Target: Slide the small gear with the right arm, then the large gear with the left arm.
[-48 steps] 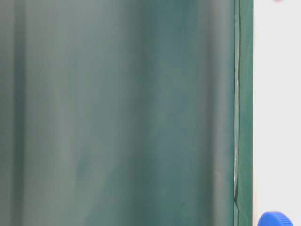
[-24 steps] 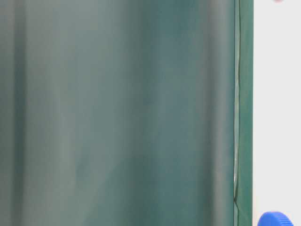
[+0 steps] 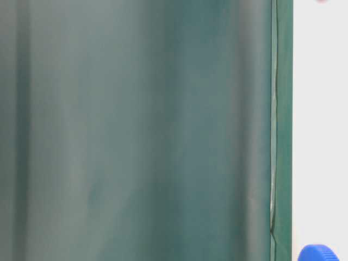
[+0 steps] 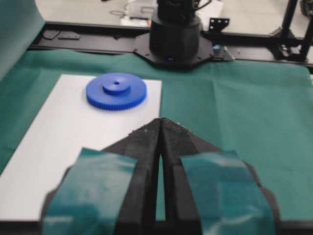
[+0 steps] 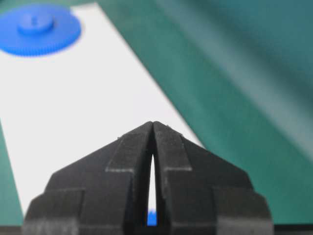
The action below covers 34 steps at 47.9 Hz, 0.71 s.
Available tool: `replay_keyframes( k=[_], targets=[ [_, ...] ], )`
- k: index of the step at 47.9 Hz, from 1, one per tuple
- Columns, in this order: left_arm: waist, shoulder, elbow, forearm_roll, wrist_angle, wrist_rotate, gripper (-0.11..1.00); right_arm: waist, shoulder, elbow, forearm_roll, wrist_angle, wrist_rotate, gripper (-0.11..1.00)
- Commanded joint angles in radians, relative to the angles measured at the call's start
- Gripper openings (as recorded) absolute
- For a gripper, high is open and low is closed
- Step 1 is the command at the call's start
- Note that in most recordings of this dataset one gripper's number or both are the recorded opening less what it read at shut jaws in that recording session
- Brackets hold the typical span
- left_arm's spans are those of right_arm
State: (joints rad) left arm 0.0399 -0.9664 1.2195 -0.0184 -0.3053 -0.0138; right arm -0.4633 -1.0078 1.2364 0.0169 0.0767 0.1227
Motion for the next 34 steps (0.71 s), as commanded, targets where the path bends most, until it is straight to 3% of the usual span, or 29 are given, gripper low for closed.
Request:
replay_keyframes(
  k=[1, 22, 34],
  targets=[
    [0.003, 0.005, -0.011, -0.002, -0.011, -0.002, 0.0, -0.002, 0.041, -0.063, -0.002, 0.074, 0.023, 0.51],
    [0.003, 0.005, -0.005, -0.003, -0.012, -0.003, 0.0, -0.011, 0.247, -0.164, -0.015, 0.376, 0.109, 0.51],
    [0.003, 0.005, -0.003, -0.003, -0.012, -0.003, 0.0, -0.012, 0.256, -0.137, -0.04, 0.387, 0.156, 0.51]
  ],
)
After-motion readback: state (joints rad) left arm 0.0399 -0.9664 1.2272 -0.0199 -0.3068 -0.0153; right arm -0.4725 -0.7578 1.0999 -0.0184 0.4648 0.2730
